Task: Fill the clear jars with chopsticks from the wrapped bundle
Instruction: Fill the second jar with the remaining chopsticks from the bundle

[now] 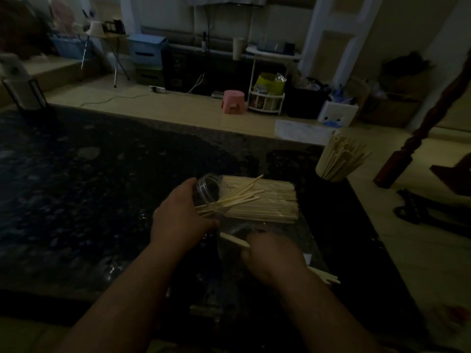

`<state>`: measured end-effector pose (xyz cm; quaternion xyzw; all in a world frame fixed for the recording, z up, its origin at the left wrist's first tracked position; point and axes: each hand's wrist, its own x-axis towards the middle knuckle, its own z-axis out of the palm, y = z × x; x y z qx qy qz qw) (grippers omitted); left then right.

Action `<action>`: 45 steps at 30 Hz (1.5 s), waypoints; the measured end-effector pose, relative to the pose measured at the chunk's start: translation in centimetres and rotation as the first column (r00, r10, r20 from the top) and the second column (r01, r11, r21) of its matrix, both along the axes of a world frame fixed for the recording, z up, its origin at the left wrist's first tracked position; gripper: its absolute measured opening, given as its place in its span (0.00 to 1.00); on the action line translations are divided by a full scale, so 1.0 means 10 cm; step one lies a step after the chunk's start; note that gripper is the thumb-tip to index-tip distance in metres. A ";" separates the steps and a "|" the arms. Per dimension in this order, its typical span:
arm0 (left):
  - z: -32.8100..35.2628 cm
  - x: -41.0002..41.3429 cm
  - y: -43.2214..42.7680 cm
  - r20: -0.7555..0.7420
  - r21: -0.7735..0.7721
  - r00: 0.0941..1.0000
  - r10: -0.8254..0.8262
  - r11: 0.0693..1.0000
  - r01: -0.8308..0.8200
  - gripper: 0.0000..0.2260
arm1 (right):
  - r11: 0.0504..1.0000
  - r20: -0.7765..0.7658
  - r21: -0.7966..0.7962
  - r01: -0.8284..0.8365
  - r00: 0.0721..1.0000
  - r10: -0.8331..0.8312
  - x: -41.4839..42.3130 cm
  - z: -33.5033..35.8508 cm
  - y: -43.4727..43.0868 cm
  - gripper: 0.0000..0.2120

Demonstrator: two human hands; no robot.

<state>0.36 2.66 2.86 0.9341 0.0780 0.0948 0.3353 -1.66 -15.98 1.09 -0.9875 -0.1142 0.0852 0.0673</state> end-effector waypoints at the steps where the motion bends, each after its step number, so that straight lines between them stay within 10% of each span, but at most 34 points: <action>1: 0.00 -0.01 -0.01 -0.001 0.011 1.000 -0.007 1.000 0.007 0.47 | 1.000 -0.024 -0.007 0.006 1.000 -0.006 -0.05 0.08 -0.01 0.15; 10: -0.07 -0.04 -0.05 0.013 0.056 1.000 0.007 0.998 -0.008 0.44 | 0.992 0.269 0.007 -0.126 0.956 0.119 -0.25 0.52 -0.05 0.12; 16: -0.12 -0.04 -0.05 0.025 0.109 0.999 -0.023 0.994 0.020 0.44 | 0.924 0.783 0.260 -0.279 0.622 -0.033 -0.08 0.46 -0.25 0.20; 30: -0.12 -0.01 -0.05 0.006 0.131 1.000 -0.026 0.991 0.025 0.45 | 0.605 0.695 0.692 -0.394 0.589 -0.412 -0.09 0.40 -0.13 0.18; 45: -0.07 -0.03 -0.06 0.010 0.130 1.000 -0.027 0.991 0.026 0.44 | 0.495 0.596 0.799 -0.341 0.560 -0.575 -0.03 0.37 -0.12 0.15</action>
